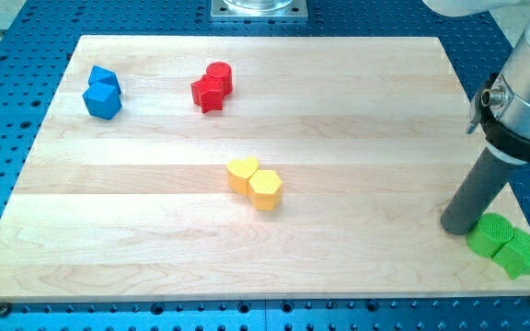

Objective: Slide your arm to the center

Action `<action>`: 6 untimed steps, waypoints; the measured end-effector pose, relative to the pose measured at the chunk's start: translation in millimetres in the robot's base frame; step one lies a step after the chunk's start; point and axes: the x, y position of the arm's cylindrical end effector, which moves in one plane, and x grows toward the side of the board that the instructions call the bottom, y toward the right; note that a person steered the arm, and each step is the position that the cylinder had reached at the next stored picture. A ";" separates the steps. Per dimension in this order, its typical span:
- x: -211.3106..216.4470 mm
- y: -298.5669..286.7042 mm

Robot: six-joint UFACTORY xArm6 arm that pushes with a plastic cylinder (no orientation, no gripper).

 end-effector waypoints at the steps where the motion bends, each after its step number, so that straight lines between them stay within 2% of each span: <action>1: -0.7 -26.0; 3: -25.0 -134.9; 4: -121.0 -131.9; 5: -166.1 -160.2; 6: -165.6 -191.7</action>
